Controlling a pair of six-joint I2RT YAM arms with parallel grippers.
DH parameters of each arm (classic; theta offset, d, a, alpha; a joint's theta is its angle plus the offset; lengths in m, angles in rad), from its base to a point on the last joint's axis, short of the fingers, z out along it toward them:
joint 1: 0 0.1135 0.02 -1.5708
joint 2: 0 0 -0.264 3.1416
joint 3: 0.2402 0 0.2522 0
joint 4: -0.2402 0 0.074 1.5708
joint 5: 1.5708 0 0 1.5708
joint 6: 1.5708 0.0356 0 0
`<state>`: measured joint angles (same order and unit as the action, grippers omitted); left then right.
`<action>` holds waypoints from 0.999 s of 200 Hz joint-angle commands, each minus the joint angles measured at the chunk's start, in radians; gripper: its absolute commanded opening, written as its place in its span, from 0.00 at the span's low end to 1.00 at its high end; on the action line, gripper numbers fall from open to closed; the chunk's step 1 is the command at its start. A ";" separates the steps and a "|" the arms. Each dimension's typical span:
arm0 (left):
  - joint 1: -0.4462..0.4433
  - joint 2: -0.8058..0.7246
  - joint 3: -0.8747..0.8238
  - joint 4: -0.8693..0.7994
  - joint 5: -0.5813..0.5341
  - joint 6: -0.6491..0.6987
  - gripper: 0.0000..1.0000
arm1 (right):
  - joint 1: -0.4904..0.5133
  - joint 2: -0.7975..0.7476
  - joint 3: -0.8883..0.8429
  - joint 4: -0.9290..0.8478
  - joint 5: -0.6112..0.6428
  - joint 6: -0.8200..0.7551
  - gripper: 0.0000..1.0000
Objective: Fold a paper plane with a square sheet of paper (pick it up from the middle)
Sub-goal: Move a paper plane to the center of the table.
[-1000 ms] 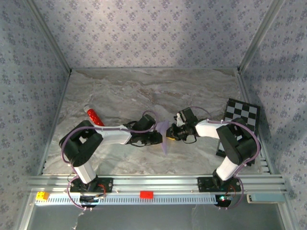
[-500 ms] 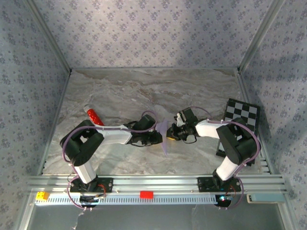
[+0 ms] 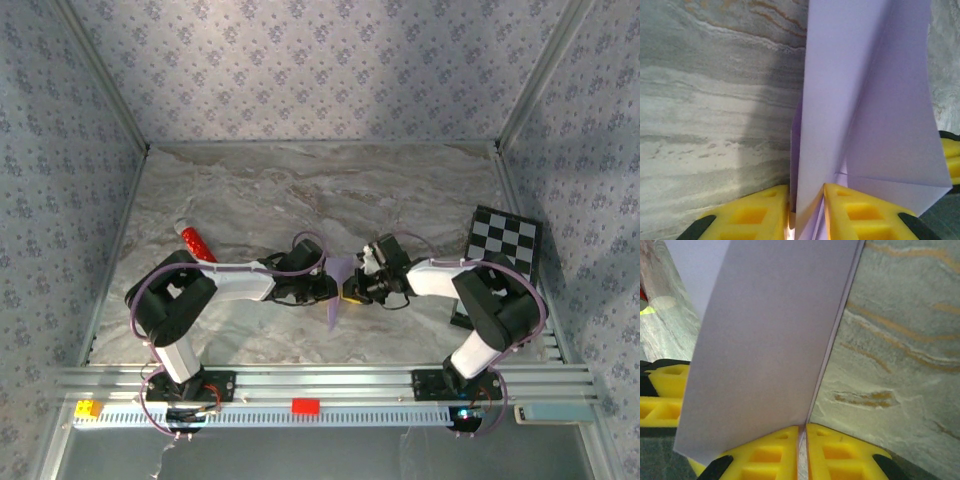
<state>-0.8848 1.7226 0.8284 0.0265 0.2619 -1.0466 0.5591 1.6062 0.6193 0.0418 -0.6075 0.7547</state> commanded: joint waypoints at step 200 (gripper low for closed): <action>-0.023 -0.079 -0.017 -0.043 -0.028 0.026 0.26 | 0.016 0.003 -0.011 0.026 -0.012 0.047 0.15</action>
<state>-0.8967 1.6573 0.7971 0.0227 0.2630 -1.0370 0.5686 1.6016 0.6155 0.0612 -0.6106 0.7898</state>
